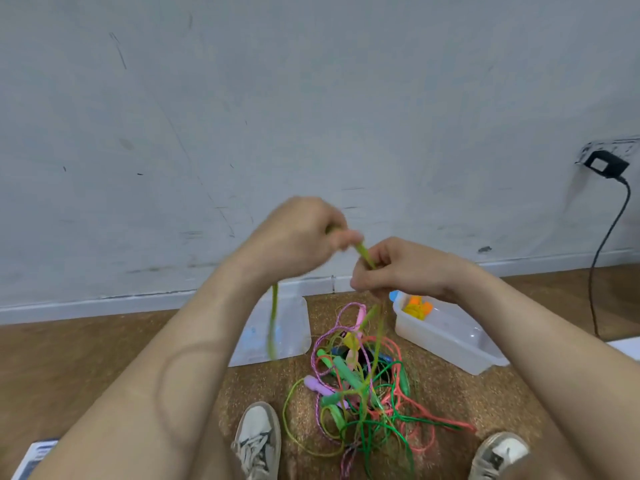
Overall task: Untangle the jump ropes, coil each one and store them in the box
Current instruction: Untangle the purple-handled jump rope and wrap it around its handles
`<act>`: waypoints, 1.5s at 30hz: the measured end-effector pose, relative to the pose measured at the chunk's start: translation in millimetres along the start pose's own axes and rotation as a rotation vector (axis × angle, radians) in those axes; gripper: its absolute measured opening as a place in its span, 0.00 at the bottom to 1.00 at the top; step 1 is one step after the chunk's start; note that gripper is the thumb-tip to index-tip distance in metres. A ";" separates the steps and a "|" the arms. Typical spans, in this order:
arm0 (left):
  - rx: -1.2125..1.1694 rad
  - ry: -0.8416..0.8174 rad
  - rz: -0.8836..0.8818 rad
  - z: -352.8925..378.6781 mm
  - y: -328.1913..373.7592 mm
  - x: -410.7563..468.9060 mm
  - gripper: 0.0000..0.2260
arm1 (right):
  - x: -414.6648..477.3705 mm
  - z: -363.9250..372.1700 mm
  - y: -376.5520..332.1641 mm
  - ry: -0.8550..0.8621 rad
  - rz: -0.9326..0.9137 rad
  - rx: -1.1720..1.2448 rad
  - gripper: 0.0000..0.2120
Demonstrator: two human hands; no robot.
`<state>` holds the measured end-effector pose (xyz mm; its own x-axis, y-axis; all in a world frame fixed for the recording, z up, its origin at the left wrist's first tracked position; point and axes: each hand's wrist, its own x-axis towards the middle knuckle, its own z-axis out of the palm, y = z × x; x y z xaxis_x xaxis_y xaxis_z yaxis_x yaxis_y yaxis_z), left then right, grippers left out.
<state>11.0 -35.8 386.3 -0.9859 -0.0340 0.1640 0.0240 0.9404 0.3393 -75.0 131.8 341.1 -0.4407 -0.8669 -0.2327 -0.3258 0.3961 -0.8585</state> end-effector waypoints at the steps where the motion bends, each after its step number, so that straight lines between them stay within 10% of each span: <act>1: -0.079 0.174 0.007 -5.7 -2.0 -1.8 0.13 | 2.5 1.6 7.3 -0.050 0.030 -0.009 0.10; 5: -0.861 1.039 -0.242 -32.7 -36.6 -2.2 0.15 | 8.9 21.8 39.7 -0.248 0.179 -0.129 0.10; 7: -1.162 1.212 -0.493 -40.7 -68.7 -6.4 0.17 | 13.2 26.7 38.7 -0.122 0.109 -0.167 0.11; 9: -1.026 1.043 -0.662 -39.3 -102.5 -14.4 0.17 | 14.3 25.6 20.0 0.118 0.053 0.102 0.10; 13: -0.030 0.257 -0.769 -16.0 -111.7 -24.3 0.10 | 2.0 8.4 -34.2 0.286 -0.061 0.828 0.12; 18: -0.832 0.303 -0.205 -7.8 -41.1 -12.9 0.11 | 6.3 1.7 -64.7 -0.001 0.028 0.582 0.15; 21: -0.702 -0.183 -0.064 3.8 -17.0 -17.9 0.20 | 13.3 15.9 -52.9 -0.049 0.042 0.444 0.10; 23: -0.576 -0.220 -0.092 3.5 -19.0 -16.7 0.21 | 14.5 16.8 -40.5 -0.067 0.058 0.443 0.08; 31: -1.039 1.005 -0.428 -36.1 -69.9 -10.9 0.18 | 15.9 17.9 13.8 -0.219 0.134 -0.008 0.07; 34: -1.197 1.196 -0.602 -38.3 -109.1 -17.2 0.18 | 19.7 26.5 17.5 -0.131 0.130 0.090 0.12; 40: -0.192 0.666 -0.773 -8.7 -128.0 -14.7 0.12 | 22.1 29.0 0.2 0.199 0.127 0.676 0.13; 42: -0.344 0.537 -0.557 -4.4 -90.4 -17.2 0.05 | 21.4 24.5 -7.3 0.239 0.101 0.760 0.13; 45: -0.898 -0.135 -0.383 4.8 -27.0 -28.3 0.07 | 23.8 25.3 -15.0 0.286 0.077 0.885 0.14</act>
<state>37.5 -58.6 368.1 -0.9627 -0.1908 -0.1918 -0.2387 0.2653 0.9342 -59.5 97.5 336.9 -0.6618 -0.6940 -0.2836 0.4173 -0.0268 -0.9084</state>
